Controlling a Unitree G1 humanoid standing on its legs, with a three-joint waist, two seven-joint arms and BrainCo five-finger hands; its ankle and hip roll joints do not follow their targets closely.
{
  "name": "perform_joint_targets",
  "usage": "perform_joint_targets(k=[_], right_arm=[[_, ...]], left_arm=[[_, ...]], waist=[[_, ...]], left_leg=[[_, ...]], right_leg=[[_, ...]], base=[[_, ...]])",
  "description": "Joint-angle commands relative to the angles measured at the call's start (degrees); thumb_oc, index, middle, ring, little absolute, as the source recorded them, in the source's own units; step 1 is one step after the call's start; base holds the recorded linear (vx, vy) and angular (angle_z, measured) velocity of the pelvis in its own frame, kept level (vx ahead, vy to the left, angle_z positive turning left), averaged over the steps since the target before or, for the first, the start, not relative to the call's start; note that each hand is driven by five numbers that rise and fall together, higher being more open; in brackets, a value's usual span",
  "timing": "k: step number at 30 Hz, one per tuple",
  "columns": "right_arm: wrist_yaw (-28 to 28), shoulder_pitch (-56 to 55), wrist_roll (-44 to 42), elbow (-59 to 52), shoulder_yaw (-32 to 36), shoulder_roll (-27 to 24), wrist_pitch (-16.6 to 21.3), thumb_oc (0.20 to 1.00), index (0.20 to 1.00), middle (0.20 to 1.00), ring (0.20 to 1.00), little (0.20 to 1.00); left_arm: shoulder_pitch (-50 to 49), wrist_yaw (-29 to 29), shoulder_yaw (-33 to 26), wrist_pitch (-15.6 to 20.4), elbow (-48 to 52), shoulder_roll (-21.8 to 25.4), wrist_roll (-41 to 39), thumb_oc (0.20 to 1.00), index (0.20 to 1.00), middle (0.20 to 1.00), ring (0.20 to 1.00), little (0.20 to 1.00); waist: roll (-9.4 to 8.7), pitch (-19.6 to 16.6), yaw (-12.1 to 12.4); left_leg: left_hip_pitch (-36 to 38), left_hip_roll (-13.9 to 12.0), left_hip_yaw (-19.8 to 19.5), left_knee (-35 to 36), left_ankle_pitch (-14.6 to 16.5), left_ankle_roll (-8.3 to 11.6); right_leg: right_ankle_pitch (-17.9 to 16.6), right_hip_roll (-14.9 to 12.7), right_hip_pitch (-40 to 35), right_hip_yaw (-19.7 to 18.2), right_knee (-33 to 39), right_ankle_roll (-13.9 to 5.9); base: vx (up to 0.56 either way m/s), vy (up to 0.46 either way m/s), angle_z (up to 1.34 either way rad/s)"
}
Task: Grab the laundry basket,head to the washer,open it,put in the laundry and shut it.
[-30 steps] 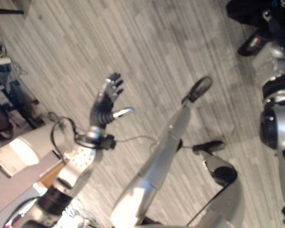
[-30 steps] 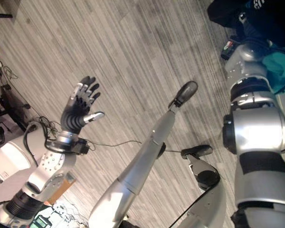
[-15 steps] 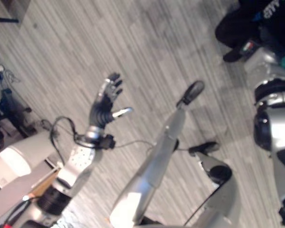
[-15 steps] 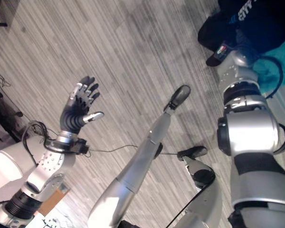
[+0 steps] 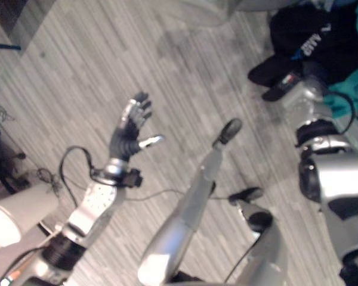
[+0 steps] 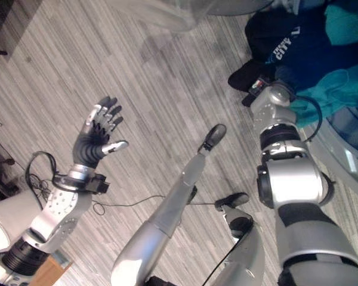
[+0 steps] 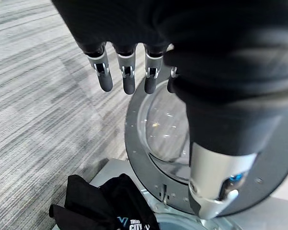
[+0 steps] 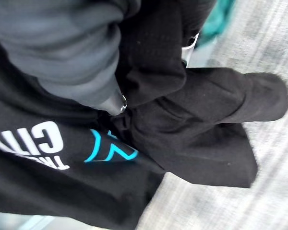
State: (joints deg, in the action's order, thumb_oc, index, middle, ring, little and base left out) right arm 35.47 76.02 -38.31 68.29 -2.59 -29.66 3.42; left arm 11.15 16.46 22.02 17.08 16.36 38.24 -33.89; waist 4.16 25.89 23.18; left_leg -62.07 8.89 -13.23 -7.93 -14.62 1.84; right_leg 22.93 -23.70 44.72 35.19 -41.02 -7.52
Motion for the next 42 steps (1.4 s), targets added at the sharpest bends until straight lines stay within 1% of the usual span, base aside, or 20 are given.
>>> perform_joint_targets(k=[1,6,11,13,16,17,18,20,22,24,25,26,27,28,29,32,33,34,39,42], right_arm=[[7.78,5.21,6.16,-3.63,-4.05,-18.79,8.98,0.2,0.2,0.2,0.2,0.2],[7.01,6.44,7.52,0.78,-7.68,-23.64,6.58,0.2,0.2,0.2,0.2,0.2],[9.96,7.27,15.31,0.16,-11.31,-28.51,2.78,0.2,0.2,0.2,0.2,0.2],[11.76,7.01,20.6,-3.01,-12.73,-30.11,1.0,0.2,0.2,0.2,0.2,0.2],[16.66,3.97,35.31,-12.08,-14.68,-33.97,-4.47,0.2,0.2,0.2,0.2,0.2],[16.72,3.62,35.46,-12.42,-14.36,-33.95,-4.69,0.2,0.2,0.2,0.2,0.2],[18.16,3.05,42.05,-14.89,-14.97,-35.22,-7.62,0.2,0.2,0.2,0.2,0.2],[18.58,4.1,46.08,-15.61,-15.82,-34.38,-9.72,0.2,0.2,0.2,0.2,0.2],[18.22,5.89,47.08,-15.06,-17.31,-33.52,-10.14,0.2,0.2,0.2,0.2,0.2],[15.5,10.26,49.0,-15.21,-21.89,-31.23,-9.54,0.2,0.2,0.2,0.2,0.2],[12.51,12.12,47.62,-13.63,-24.31,-30.38,-8.08,0.2,0.2,0.2,0.2,0.2],[12.18,13.55,47.27,-12.68,-25.56,-30.33,-7.59,0.671,0.671,0.671,0.671,0.671],[5.28,17.15,37.1,-8.56,-27.28,-26.94,-3.61,1.0,1.0,1.0,1.0,1.0],[3.32,19.27,32.63,-5.94,-28.47,-25.57,-1.83,1.0,1.0,1.0,1.0,1.0],[1.85,19.3,24.05,-6.09,-27.01,-23.05,2.43,1.0,1.0,1.0,1.0,1.0],[1.82,15.49,21.56,-10.9,-24.7,-21.61,5.16,1.0,1.0,1.0,1.0,1.0],[1.89,15.17,21.62,-11.12,-24.46,-21.6,5.09,1.0,1.0,1.0,1.0,1.0],[4.0,12.36,24.41,-16.9,-23.31,-20.51,5.93,1.0,1.0,1.0,1.0,1.0],[12.31,0.16,40.31,-35.81,-13.15,-16.45,2.44,1.0,1.0,1.0,1.0,1.0],[15.08,-4.32,45.55,-40.52,-9.2,-13.41,1.33,1.0,1.0,1.0,1.0,1.0]], left_arm=[[-4.88,0.56,-1.5,1.57,-1.99,-2.83,-0.56,1.0,1.0,1.0,1.0,1.0],[-7.05,0.41,-3.41,1.14,-0.78,-2.41,-0.2,1.0,1.0,1.0,1.0,1.0],[-7.82,0.53,-4.69,1.13,-0.03,-2.51,0.78,1.0,1.0,1.0,1.0,1.0],[-8.11,0.33,-5.11,1.14,-0.01,-2.74,1.01,1.0,1.0,1.0,1.0,1.0],[-8.49,-0.72,-5.78,1.69,0.22,-3.77,1.19,1.0,1.0,1.0,1.0,1.0],[-8.52,-0.74,-5.76,1.69,0.22,-3.74,1.2,1.0,1.0,1.0,1.0,1.0],[-8.72,-1.35,-6.24,2.29,0.17,-3.56,1.24,1.0,1.0,1.0,1.0,1.0],[-8.76,-1.62,-6.53,2.84,-0.12,-3.29,1.03,1.0,1.0,1.0,1.0,1.0],[-8.53,-1.55,-6.62,3.07,-0.37,-3.14,1.22,1.0,1.0,1.0,1.0,1.0],[-7.91,-2.31,-6.03,3.18,-0.62,-2.5,1.68,1.0,1.0,1.0,1.0,1.0],[-7.69,-2.74,-5.95,3.36,-0.78,-2.28,1.48,1.0,1.0,1.0,1.0,1.0],[-7.62,-2.82,-6.1,3.43,-0.84,-2.6,1.4,1.0,1.0,1.0,1.0,1.0],[-6.81,-3.18,-5.9,3.5,-0.78,-1.88,1.45,1.0,1.0,1.0,1.0,1.0],[-6.53,-3.12,-5.97,3.33,-0.76,-2.02,1.51,1.0,1.0,1.0,1.0,1.0],[-6.13,-2.54,-5.8,2.51,-1.25,-2.91,1.35,1.0,1.0,1.0,1.0,1.0],[-6.55,-2.19,-6.06,2.03,-1.66,-3.42,1.19,1.0,1.0,1.0,1.0,1.0],[-6.63,-2.19,-6.04,2.02,-1.65,-3.33,1.19,1.0,1.0,1.0,1.0,1.0],[-6.9,-2.14,-5.92,1.83,-1.92,-4.0,1.27,1.0,1.0,1.0,1.0,1.0],[-7.28,-0.97,-6.27,2.65,-3.61,-5.13,2.5,1.0,1.0,1.0,1.0,1.0],[-7.02,-0.33,-5.86,3.01,-3.74,-5.43,3.43,1.0,1.0,1.0,1.0,1.0]], waist=[[-0.81,-8.02,-0.91],[-1.87,-8.63,-1.5],[-2.55,-9.24,-2.1],[-2.67,-9.42,-2.44],[-2.55,-9.59,-2.95],[-2.54,-9.59,-2.93],[-2.91,-9.79,-2.76],[-3.28,-9.94,-2.17],[-3.39,-9.93,-1.87],[-3.93,-9.9,-0.88],[-4.15,-9.87,-0.48],[-3.95,-9.78,-0.56],[-4.77,-9.75,-0.22],[-4.96,-9.59,-0.48],[-5.07,-9.25,-1.47],[-5.34,-9.19,-2.09],[-5.42,-9.25,-2.09],[-5.26,-8.98,-2.52],[-4.77,-8.68,-3.38],[-4.59,-8.48,-3.61]], left_leg=[[2.89,-4.23,7.32,1.29,8.33,2.3],[4.68,-4.1,7.97,1.75,8.95,2.22],[5.46,-3.9,8.47,2.05,9.34,2.13],[5.8,-3.76,8.62,2.36,9.29,2.16],[6.31,-3.45,8.72,2.38,9.42,2.17],[6.35,-3.47,8.69,2.37,9.42,2.17],[6.27,-3.12,8.6,2.23,9.57,2.17],[5.95,-2.97,8.54,1.93,9.71,2.15],[5.71,-2.94,8.65,1.73,9.87,2.1],[5.12,-2.55,8.59,1.38,9.88,2.08],[4.99,-2.44,8.52,1.27,9.86,2.11],[4.9,-2.49,8.62,1.25,9.88,2.12],[4.66,-2.54,8.68,1.12,9.92,2.2],[4.56,-2.64,8.82,1.11,9.99,2.19],[4.52,-2.72,9.02,1.21,9.94,2.11],[4.76,-2.73,9.28,1.25,10.02,2.03],[4.79,-2.73,9.27,1.25,10.02,2.02],[4.83,-2.64,9.32,1.16,10.15,1.82],[5.79,-2.41,9.11,0.87,10.34,1.33],[6.29,-2.41,9.01,0.67,10.39,1.15]], right_leg=[[-4.8,4.42,-4.35,1.03,12.54,-1.26],[-6.92,5.12,-7.42,0.78,16.3,-1.83],[-8.2,5.7,-9.94,0.63,20.06,-1.96],[-8.83,5.99,-10.81,0.42,21.31,-2.04],[-9.33,6.46,-12.35,-0.22,23.5,-1.9],[-9.39,6.52,-12.45,-0.18,23.6,-1.9],[-9.65,6.77,-13.03,-0.29,24.7,-1.9],[-10.1,7.11,-13.56,-0.38,25.88,-1.84],[-10.36,7.18,-13.47,-0.58,26.31,-1.86],[-10.48,7.9,-13.55,-1.27,27.64,-1.46],[-10.63,8.09,-13.44,-1.66,27.8,-1.42],[-10.66,8.11,-13.31,-1.78,27.83,-1.4],[-10.9,8.37,-13.17,-2.42,28.16,-1.34],[-11.02,8.38,-13.01,-2.76,28.31,-1.32],[-11.52,8.49,-13.21,-3.41,29.0,-1.46],[-11.87,8.55,-13.75,-3.6,29.67,-1.57],[-11.88,8.55,-13.79,-3.58,29.7,-1.58],[-12.2,8.53,-13.94,-3.7,29.81,-1.57],[-12.27,8.35,-14.51,-3.97,29.58,-1.5],[-12.29,8.24,-14.84,-4.13,29.32,-1.41]], base=[[0.0,0.0,0.0],[0.01,0.01,-0.06],[0.02,-0.008,-0.09],[0.01,0.001,-0.02],[0.02,-0.001,-0.05],[0.01,-0.027,-0.08],[0.01,-0.02,-0.06],[0.0,-0.04,-0.04],[-0.01,-0.024,-0.05],[-0.02,-0.037,-0.07],[-0.01,-0.025,-0.07],[-0.02,-0.024,-0.08],[-0.02,-0.009,-0.08],[-0.02,-0.005,-0.13],[0.0,0.008,-0.13],[0.0,0.006,-0.05],[0.0,0.0,0.0],[0.0,0.0,0.0],[0.0,-0.01,0.05],[-0.01,0.004,0.08]])
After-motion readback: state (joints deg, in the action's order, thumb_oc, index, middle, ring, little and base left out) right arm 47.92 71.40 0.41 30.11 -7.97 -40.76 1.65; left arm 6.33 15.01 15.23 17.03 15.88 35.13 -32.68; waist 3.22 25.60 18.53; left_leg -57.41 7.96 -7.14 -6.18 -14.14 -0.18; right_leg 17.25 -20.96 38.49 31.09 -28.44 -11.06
